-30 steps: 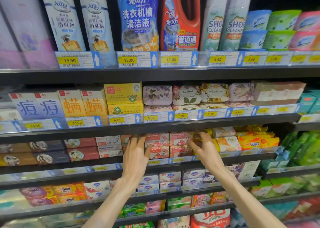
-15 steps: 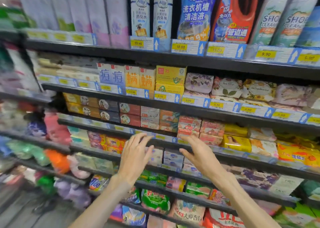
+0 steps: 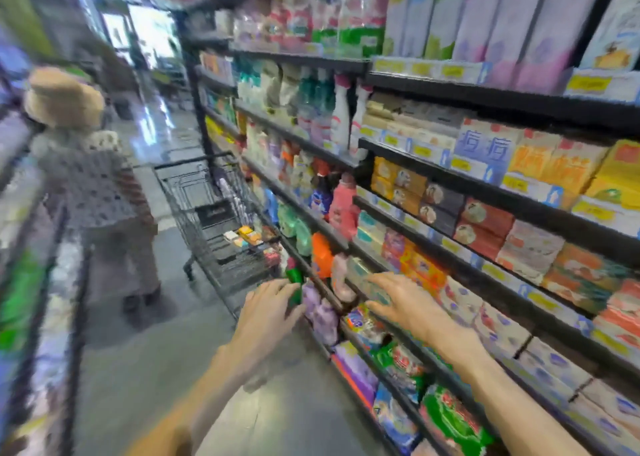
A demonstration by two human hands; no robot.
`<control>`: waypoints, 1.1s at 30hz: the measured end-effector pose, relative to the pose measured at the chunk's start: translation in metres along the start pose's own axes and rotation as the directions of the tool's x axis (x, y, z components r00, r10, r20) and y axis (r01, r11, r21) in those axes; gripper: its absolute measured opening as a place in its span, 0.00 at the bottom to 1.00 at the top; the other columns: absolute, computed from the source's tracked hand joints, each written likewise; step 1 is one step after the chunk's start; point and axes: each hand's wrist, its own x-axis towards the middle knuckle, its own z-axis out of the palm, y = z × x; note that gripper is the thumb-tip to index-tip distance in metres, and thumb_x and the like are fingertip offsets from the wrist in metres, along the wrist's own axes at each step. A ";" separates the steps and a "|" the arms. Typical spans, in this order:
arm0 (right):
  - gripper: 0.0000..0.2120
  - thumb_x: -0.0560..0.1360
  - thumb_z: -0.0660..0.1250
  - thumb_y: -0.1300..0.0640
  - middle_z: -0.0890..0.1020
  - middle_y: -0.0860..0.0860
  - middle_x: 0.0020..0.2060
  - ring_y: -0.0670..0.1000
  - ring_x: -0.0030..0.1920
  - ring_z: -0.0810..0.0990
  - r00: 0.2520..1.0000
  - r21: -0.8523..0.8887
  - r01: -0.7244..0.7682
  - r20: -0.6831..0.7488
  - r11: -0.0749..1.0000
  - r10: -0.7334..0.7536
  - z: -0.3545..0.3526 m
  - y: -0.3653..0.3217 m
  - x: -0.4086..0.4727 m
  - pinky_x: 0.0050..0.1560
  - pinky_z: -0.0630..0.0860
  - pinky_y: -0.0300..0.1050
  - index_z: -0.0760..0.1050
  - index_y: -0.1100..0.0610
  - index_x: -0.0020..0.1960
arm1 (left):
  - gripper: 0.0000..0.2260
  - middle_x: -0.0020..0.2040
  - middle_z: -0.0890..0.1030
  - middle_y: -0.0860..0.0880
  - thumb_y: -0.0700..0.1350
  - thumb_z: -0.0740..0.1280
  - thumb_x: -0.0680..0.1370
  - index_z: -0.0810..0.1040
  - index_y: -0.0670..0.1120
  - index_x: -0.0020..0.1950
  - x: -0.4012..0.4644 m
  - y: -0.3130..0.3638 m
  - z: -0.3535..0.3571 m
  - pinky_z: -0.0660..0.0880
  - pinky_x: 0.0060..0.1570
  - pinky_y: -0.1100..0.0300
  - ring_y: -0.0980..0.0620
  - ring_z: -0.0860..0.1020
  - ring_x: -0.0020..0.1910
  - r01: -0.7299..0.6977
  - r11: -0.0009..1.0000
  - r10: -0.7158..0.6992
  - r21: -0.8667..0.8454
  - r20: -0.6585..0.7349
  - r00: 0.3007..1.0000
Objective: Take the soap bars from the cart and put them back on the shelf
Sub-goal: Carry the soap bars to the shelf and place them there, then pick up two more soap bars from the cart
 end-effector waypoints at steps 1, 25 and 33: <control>0.26 0.77 0.68 0.44 0.77 0.53 0.67 0.56 0.67 0.74 0.998 0.011 0.054 0.018 0.999 -0.054 0.006 -0.016 0.018 0.68 0.69 0.49 0.71 0.52 0.72 | 0.27 0.62 0.80 0.51 0.64 0.55 0.75 0.79 0.52 0.65 -0.007 -0.020 -0.009 0.77 0.58 0.50 0.46 0.78 0.62 0.047 0.999 -0.047 0.014 -0.011 0.999; 0.26 0.79 0.65 0.42 0.76 0.50 0.68 0.52 0.66 0.75 0.876 0.093 0.458 0.121 0.884 -0.467 0.140 -0.344 0.431 0.65 0.73 0.51 0.67 0.50 0.74 | 0.30 0.66 0.77 0.46 0.65 0.55 0.77 0.74 0.48 0.71 0.048 -0.448 -0.109 0.75 0.61 0.46 0.42 0.76 0.64 0.369 0.920 -0.364 0.134 -0.067 0.929; 0.27 0.79 0.64 0.42 0.74 0.51 0.70 0.53 0.68 0.74 0.848 0.103 0.481 0.198 0.871 -0.492 0.194 -0.353 0.598 0.67 0.74 0.52 0.65 0.50 0.75 | 0.24 0.62 0.81 0.45 0.60 0.62 0.78 0.78 0.46 0.66 0.153 -0.565 -0.087 0.78 0.52 0.47 0.41 0.80 0.58 0.379 0.907 -0.367 0.182 -0.097 0.925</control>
